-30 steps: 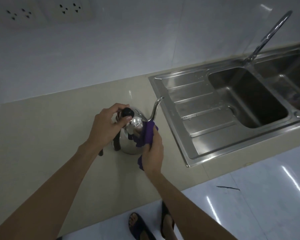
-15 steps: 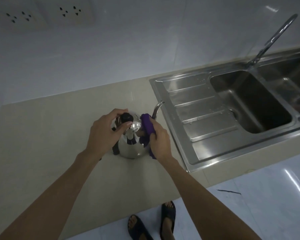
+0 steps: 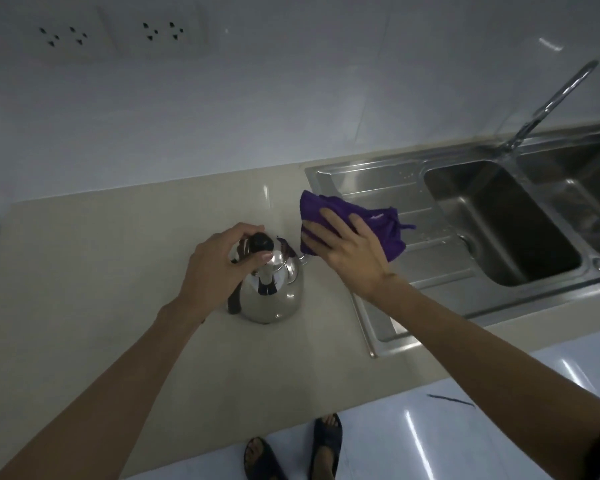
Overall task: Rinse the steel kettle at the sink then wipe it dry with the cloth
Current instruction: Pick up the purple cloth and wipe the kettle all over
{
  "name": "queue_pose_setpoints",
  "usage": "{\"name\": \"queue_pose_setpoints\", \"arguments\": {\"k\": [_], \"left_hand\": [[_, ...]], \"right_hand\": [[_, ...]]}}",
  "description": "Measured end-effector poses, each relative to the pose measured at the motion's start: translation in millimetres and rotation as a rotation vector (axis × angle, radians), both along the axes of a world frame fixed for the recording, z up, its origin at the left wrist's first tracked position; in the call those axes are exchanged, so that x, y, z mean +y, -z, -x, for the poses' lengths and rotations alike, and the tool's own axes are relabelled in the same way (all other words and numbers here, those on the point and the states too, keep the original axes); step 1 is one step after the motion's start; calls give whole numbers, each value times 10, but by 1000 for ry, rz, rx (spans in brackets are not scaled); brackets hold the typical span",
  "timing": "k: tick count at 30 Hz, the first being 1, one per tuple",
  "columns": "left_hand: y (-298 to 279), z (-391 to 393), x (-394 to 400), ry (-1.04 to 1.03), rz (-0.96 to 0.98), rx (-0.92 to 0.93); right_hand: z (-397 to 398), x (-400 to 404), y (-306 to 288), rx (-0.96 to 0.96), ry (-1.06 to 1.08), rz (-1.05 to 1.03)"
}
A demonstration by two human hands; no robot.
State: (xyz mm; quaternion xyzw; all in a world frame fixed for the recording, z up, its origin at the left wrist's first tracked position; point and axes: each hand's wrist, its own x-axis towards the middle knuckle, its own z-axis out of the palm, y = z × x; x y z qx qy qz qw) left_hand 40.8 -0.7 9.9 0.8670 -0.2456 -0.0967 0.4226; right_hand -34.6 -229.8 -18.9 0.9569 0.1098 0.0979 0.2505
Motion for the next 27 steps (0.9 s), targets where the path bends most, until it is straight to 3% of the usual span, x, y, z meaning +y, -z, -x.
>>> {"name": "queue_pose_setpoints", "arguments": {"k": [3, 5, 7, 10, 13, 17, 19, 20, 24, 27], "left_hand": [[-13, 11, -6, 1, 6, 5], [-9, 6, -9, 4, 3, 13], [0, 5, -5, -1, 8, 10], [9, 7, -2, -7, 20, 9], [5, -1, -1, -15, 19, 14], [3, 17, -10, -27, 29, 22], [7, 22, -11, -24, 44, 27], [6, 25, -14, -17, 42, 29], [-12, -4, -11, 7, 23, 31], [-5, -23, -1, 31, 13, 35]], "right_hand": [[-42, 119, 86, 182, -64, 144], [-58, 57, -12, 155, -91, 160], [-33, 0, 4, 42, -52, 43], [120, 162, 212, 90, 60, -95], [325, 253, 384, 79, 140, -380], [815, 271, 469, -277, 546, -1149], [740, 319, 326, -473, 629, -1462], [606, 390, 210, -476, 652, -1585], [118, 853, 217, -273, 650, -1770], [90, 899, 368, -182, 853, -1817]]}}
